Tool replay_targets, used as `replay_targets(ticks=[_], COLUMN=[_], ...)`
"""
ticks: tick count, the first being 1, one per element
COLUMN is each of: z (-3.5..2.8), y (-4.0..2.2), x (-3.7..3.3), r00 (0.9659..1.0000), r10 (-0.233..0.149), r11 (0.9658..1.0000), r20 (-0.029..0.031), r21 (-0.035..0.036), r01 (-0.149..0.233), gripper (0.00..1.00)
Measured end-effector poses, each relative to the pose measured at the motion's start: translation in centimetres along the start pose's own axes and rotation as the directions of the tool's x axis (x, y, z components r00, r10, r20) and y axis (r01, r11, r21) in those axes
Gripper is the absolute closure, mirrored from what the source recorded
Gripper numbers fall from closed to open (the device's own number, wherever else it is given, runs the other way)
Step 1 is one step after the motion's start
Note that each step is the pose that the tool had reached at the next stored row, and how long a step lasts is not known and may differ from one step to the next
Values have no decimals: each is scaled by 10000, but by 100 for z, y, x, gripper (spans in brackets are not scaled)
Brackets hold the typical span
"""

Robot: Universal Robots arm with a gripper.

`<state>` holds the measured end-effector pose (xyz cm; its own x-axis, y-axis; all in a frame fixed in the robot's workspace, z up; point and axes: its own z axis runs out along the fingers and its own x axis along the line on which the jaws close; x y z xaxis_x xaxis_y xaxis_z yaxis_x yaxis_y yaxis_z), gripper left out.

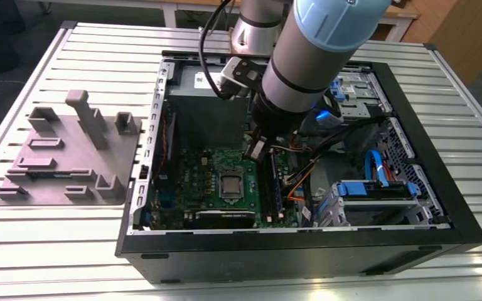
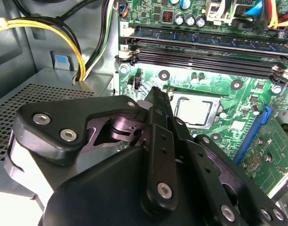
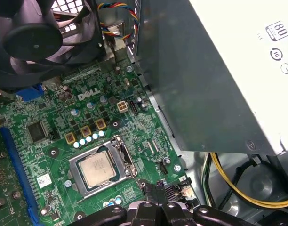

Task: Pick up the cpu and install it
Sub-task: 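Install the first cpu locking lever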

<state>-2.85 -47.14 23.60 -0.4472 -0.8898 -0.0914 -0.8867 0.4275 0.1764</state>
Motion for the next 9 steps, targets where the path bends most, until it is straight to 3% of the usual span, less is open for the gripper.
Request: replay_targets(ticks=[9], z=[-6], y=[-17], x=[35], r00=[10000], r10=[-11], r11=[10000], r20=[-2], r21=[-1], r01=[11], gripper=[90])
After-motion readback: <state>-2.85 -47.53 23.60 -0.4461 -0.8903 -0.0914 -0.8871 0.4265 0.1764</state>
